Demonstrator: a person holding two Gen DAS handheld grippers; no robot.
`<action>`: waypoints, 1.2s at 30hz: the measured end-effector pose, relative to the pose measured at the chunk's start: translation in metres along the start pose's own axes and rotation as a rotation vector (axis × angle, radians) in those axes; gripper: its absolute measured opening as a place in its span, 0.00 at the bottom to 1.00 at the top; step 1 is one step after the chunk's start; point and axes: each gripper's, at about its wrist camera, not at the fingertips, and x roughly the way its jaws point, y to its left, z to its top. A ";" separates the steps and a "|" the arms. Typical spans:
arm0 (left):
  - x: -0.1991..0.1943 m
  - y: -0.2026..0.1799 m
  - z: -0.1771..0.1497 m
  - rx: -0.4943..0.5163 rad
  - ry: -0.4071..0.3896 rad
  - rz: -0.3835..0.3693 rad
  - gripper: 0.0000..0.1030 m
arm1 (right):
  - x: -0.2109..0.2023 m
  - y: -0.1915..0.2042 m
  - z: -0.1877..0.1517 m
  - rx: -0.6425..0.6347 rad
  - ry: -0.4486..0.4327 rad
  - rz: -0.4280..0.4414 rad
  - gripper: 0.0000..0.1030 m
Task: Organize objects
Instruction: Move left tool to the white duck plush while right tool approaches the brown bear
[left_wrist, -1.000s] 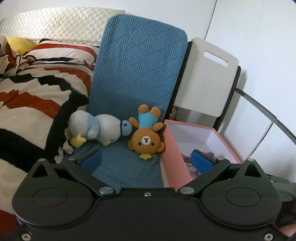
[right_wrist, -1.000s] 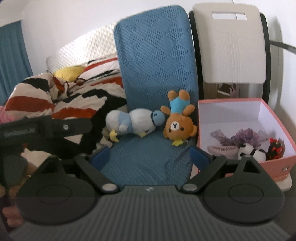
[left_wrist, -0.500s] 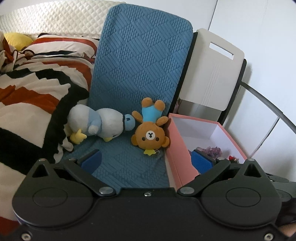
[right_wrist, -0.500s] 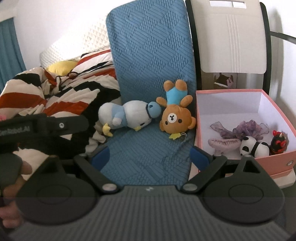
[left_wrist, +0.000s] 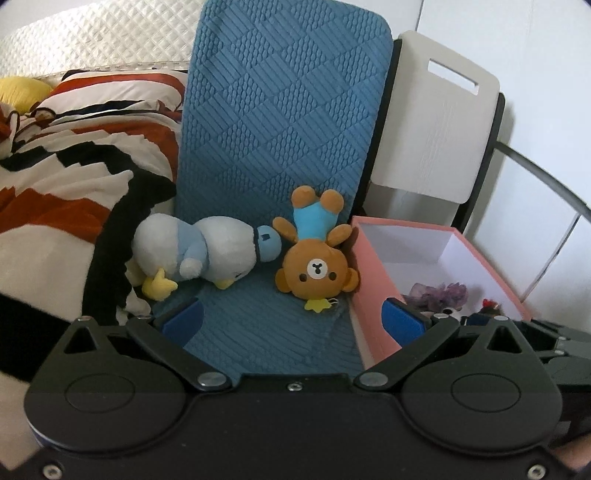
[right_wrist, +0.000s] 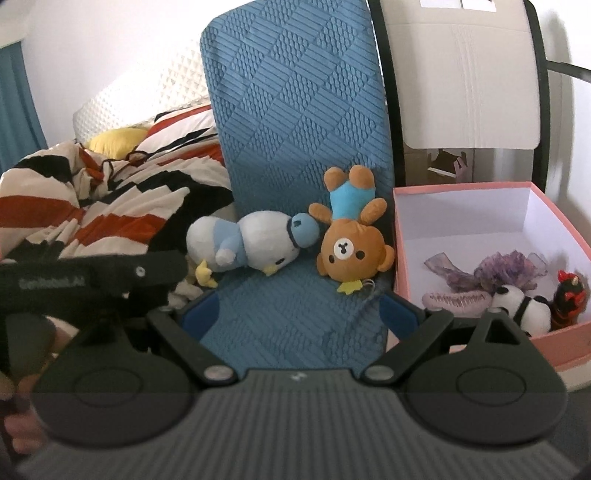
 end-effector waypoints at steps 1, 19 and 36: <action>0.003 0.002 0.002 0.010 0.003 0.004 1.00 | 0.004 0.001 0.002 -0.001 -0.004 0.000 0.92; 0.076 0.033 0.039 0.214 -0.028 0.098 1.00 | 0.100 -0.007 0.030 0.007 0.029 -0.036 0.76; 0.213 0.041 0.039 0.483 0.130 0.166 1.00 | 0.212 -0.018 0.054 -0.110 0.082 -0.159 0.61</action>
